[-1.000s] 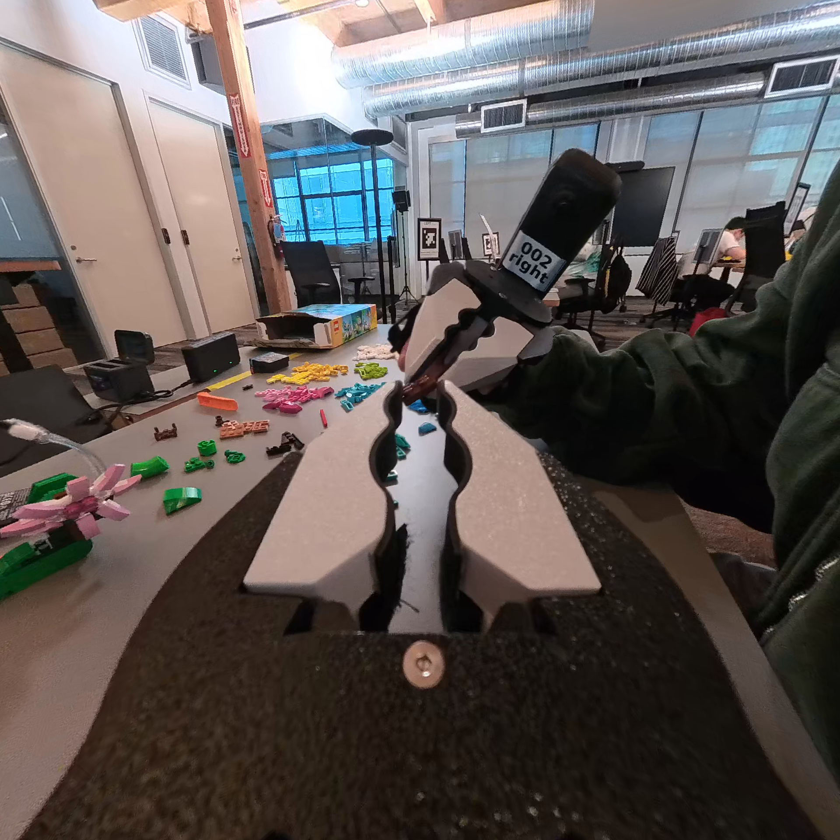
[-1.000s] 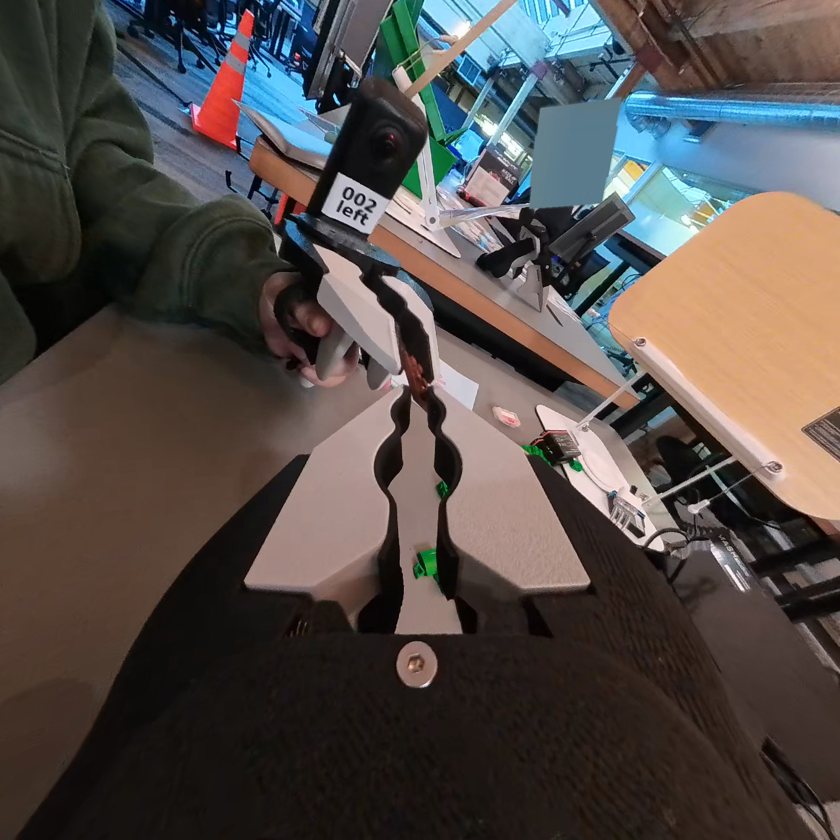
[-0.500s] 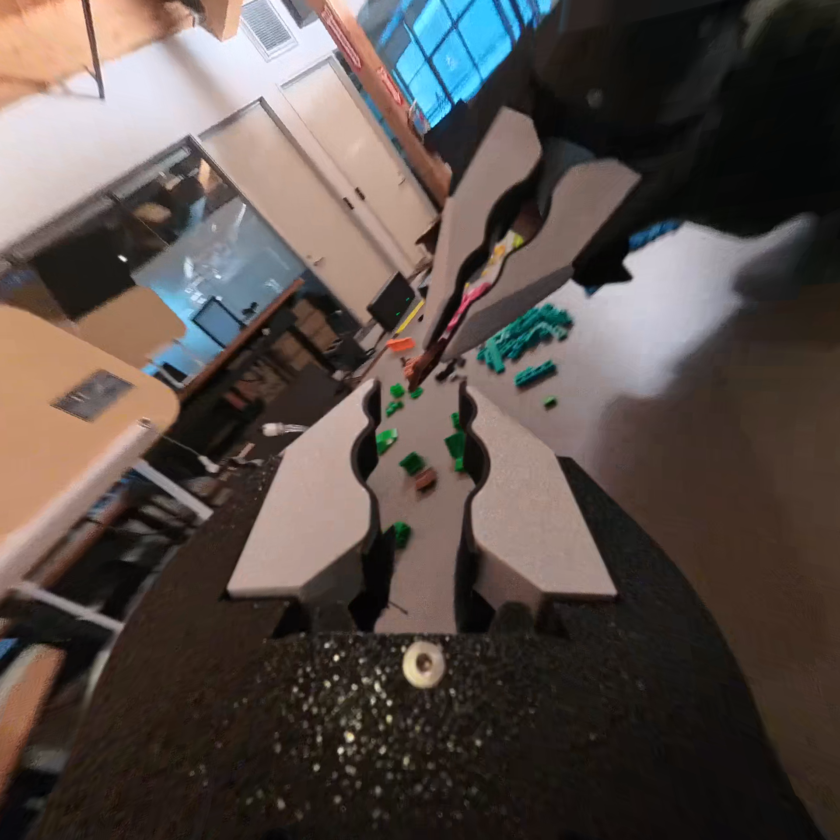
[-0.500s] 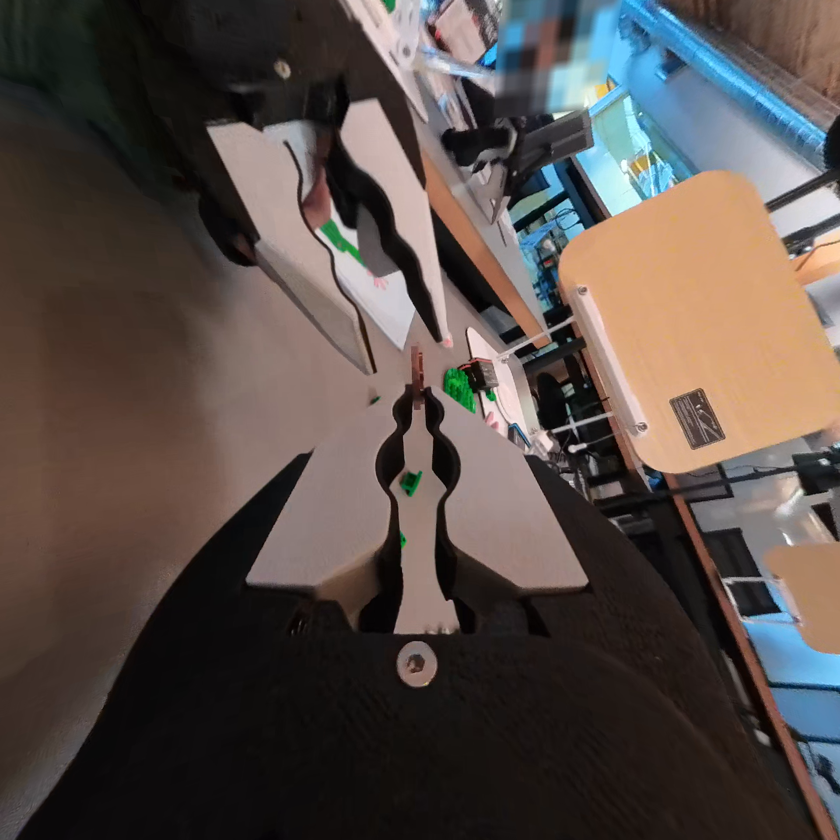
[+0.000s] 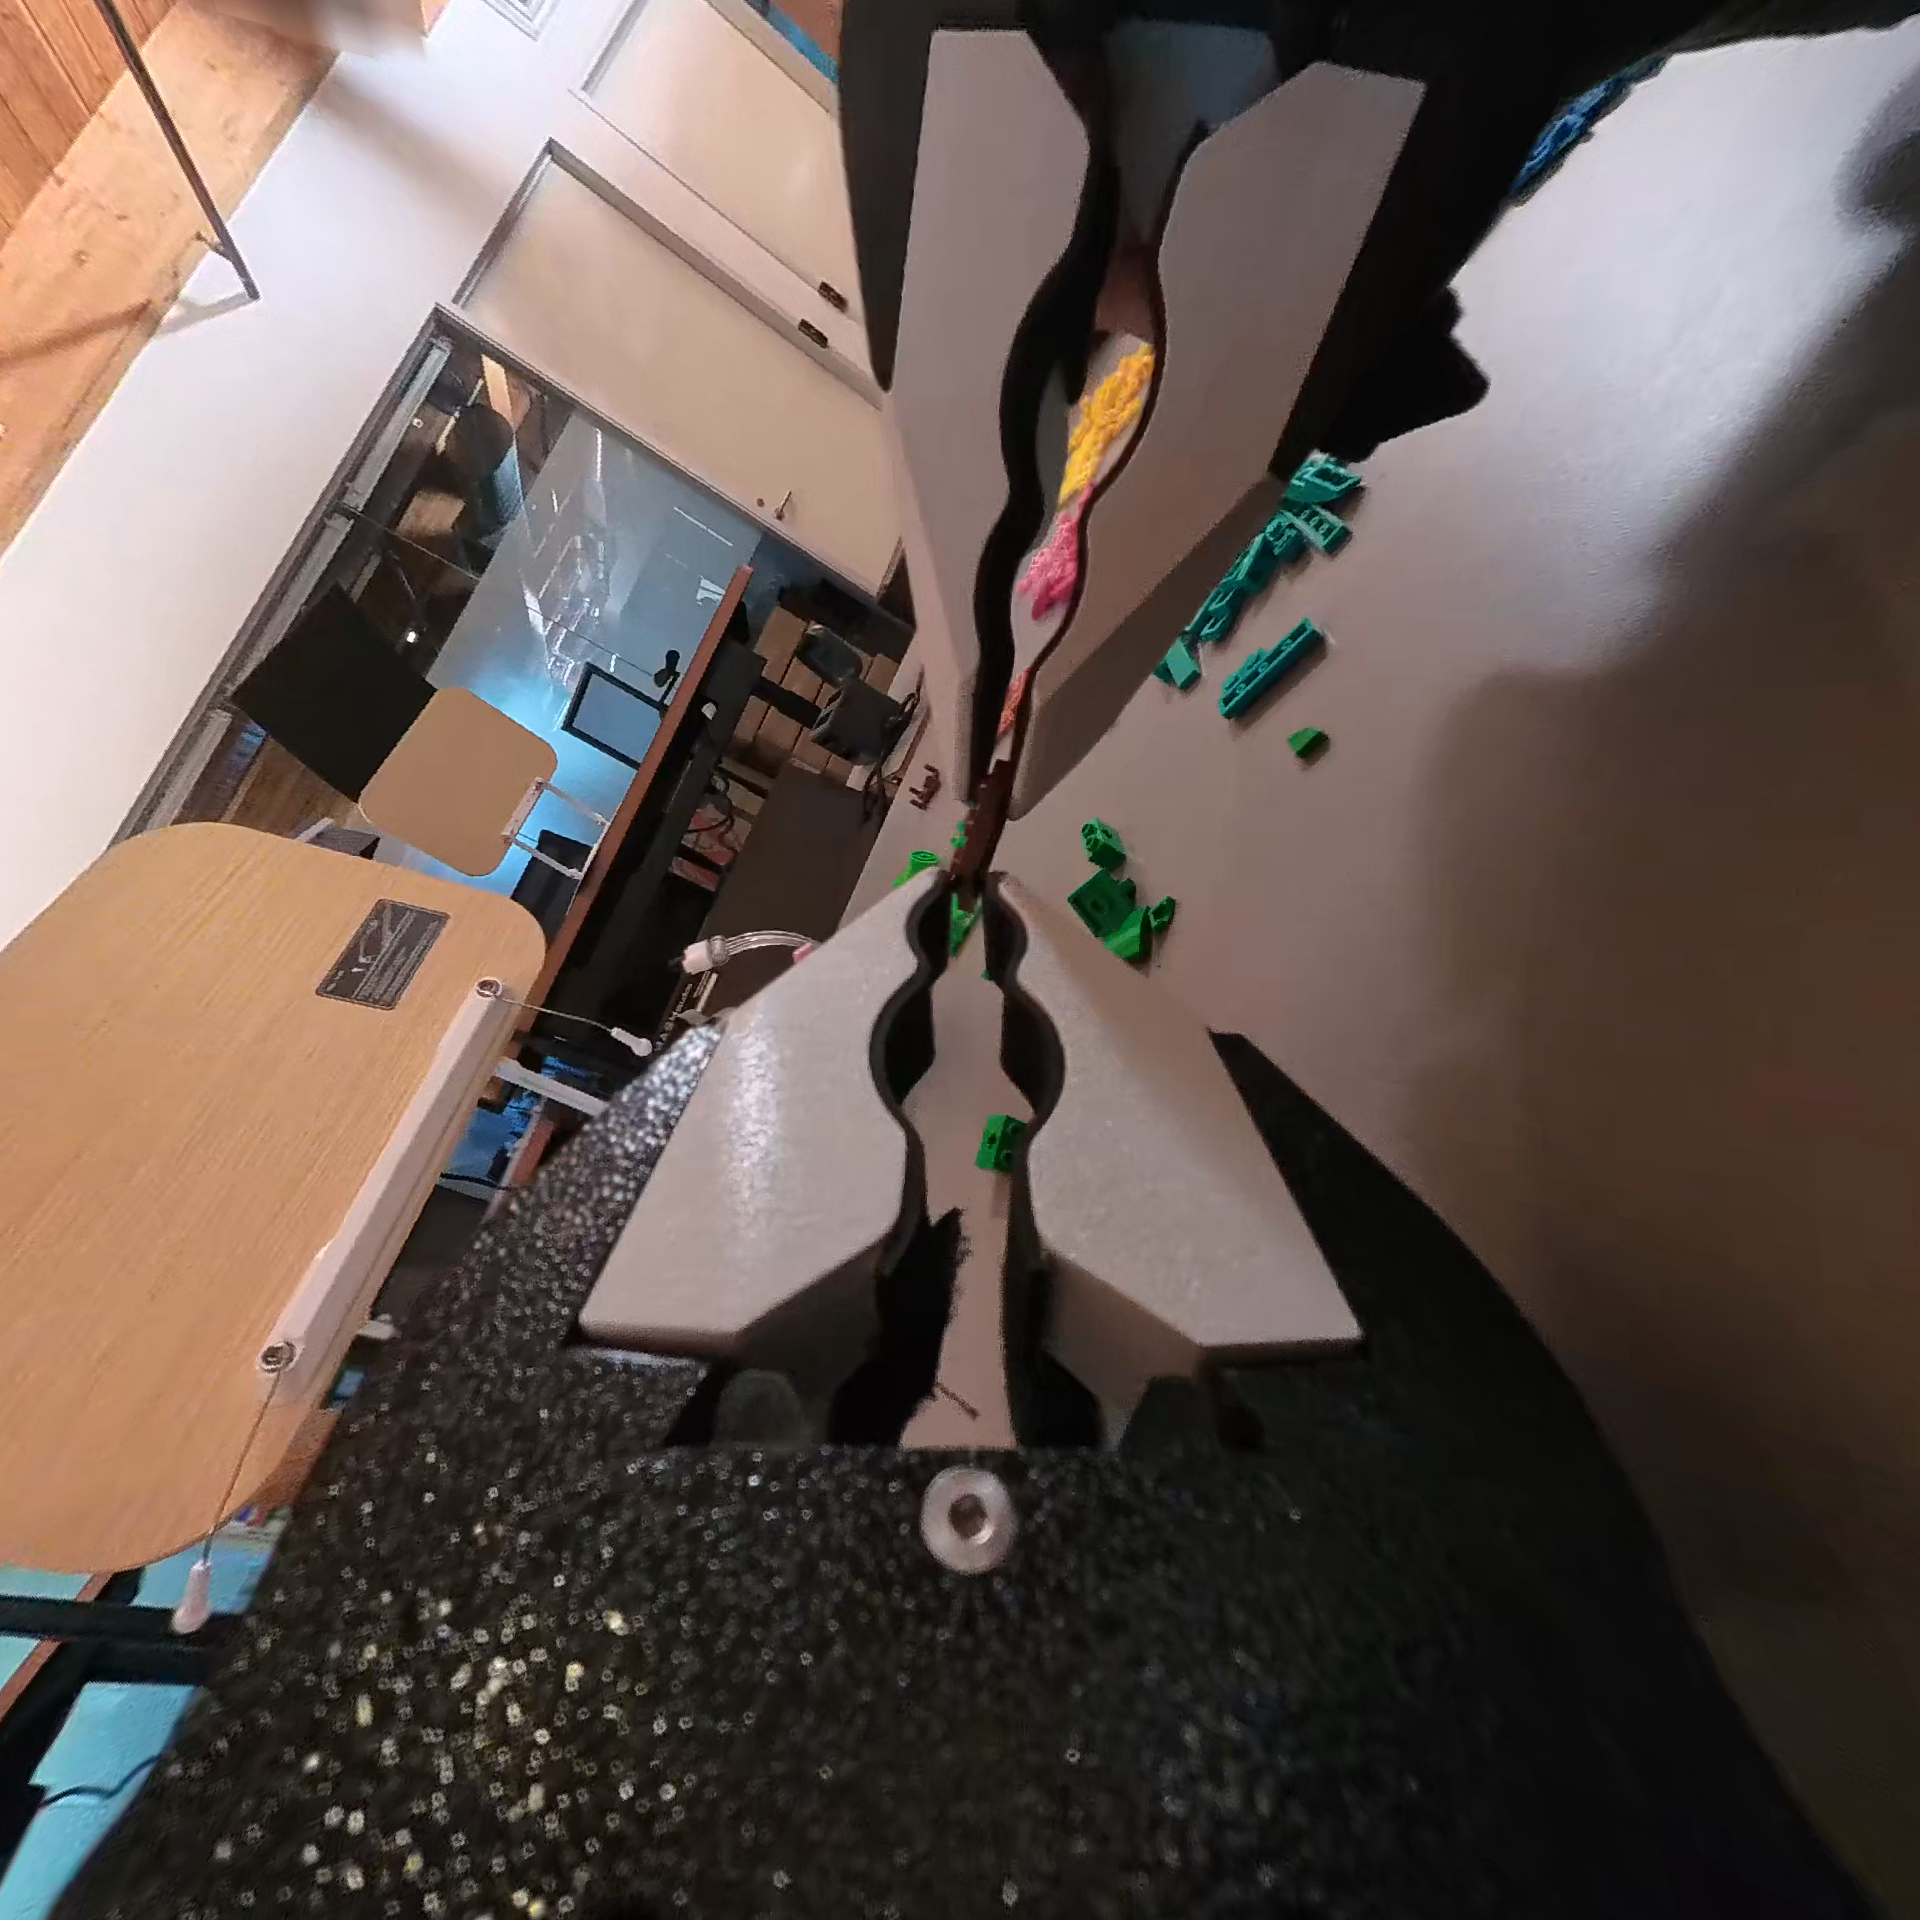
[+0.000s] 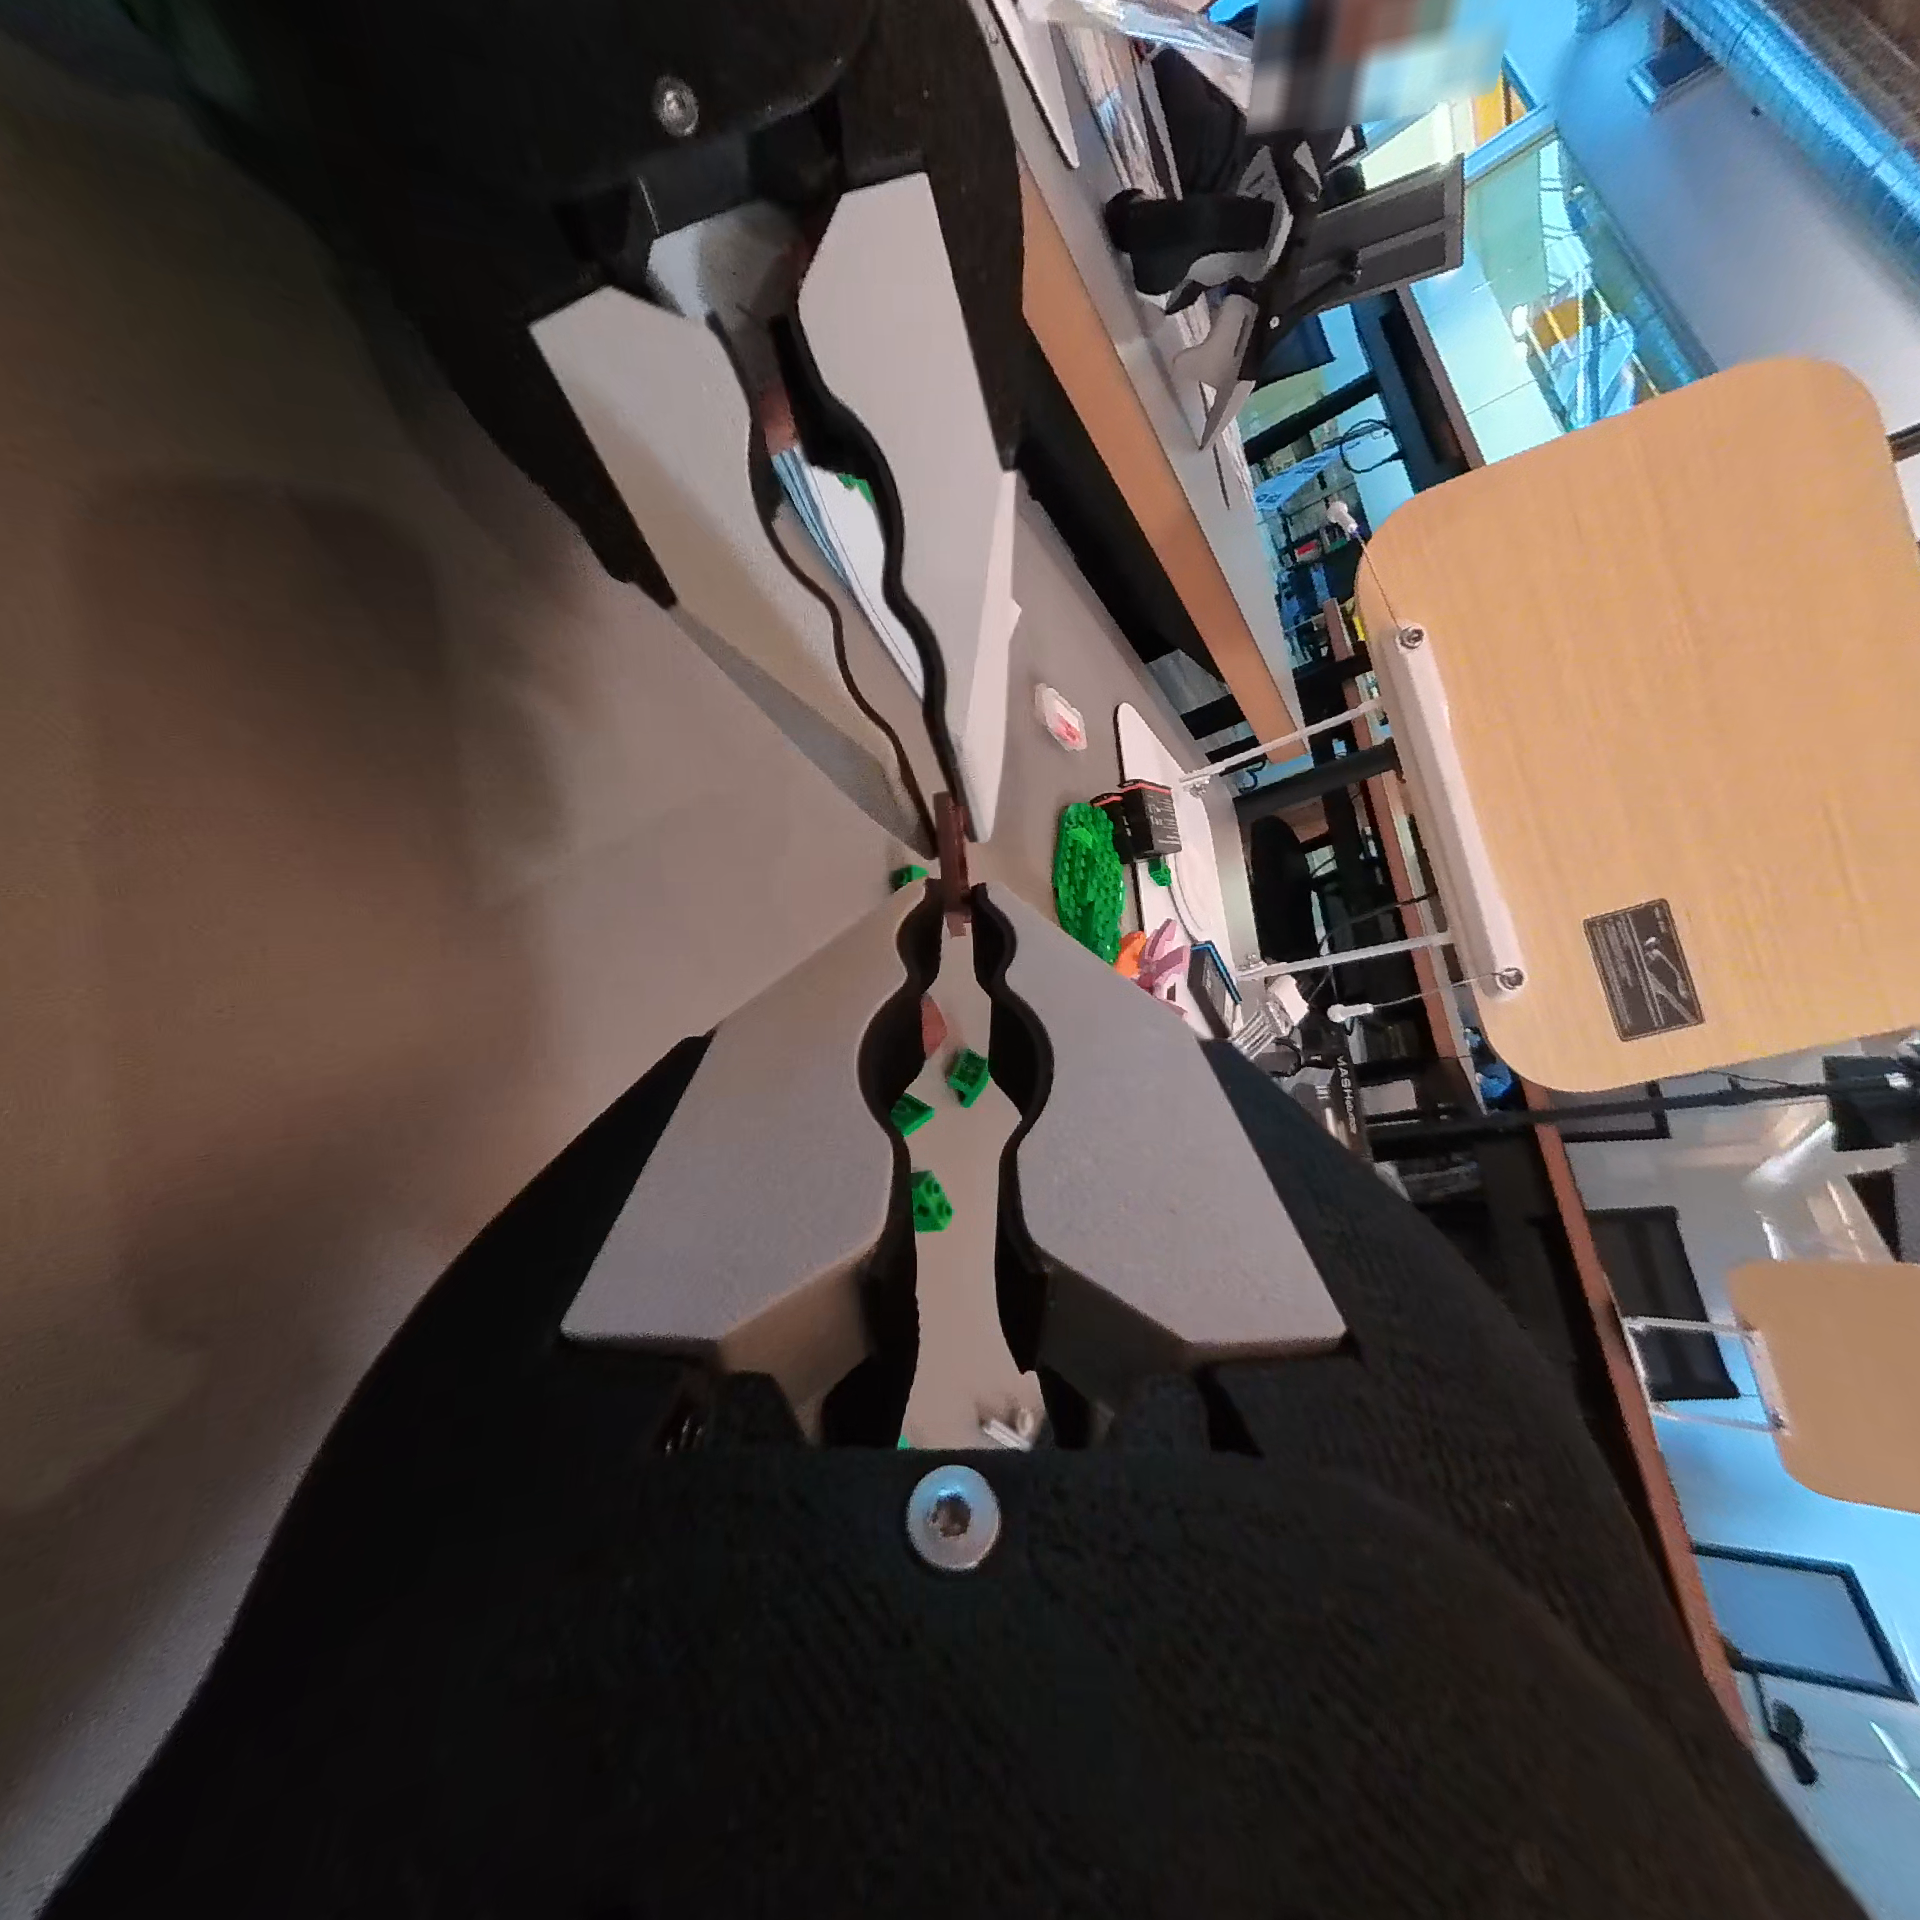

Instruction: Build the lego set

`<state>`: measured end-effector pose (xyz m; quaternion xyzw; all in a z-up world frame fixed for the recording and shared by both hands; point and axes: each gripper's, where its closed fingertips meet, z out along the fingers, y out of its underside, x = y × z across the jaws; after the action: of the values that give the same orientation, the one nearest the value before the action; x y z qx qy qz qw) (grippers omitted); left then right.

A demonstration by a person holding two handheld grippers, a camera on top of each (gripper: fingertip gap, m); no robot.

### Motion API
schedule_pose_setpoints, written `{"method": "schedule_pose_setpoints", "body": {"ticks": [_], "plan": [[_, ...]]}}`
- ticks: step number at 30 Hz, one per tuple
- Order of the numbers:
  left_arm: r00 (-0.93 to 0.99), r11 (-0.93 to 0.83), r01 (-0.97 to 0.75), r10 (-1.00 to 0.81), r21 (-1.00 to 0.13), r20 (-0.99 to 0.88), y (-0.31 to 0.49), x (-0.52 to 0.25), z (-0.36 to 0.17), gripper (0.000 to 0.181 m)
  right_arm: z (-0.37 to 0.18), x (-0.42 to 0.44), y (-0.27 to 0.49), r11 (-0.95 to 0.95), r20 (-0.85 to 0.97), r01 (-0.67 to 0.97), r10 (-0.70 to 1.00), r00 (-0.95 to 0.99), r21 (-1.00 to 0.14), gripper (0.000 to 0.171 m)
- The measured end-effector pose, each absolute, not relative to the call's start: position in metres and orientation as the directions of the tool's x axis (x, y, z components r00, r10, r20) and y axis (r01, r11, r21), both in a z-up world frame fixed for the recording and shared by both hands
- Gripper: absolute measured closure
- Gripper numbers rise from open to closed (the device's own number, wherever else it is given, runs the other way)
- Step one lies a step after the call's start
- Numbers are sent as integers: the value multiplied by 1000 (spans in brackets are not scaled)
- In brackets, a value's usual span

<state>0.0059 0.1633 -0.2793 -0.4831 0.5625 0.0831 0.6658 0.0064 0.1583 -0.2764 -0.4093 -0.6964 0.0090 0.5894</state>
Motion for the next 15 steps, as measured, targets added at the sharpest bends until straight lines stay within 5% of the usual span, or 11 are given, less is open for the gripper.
{"method": "schedule_pose_setpoints", "body": {"ticks": [15], "plan": [[332,518,-652,-461,-554,-823,161,9,-283,179,-279,7,161,608,766,575,641,52,-547,167]]}}
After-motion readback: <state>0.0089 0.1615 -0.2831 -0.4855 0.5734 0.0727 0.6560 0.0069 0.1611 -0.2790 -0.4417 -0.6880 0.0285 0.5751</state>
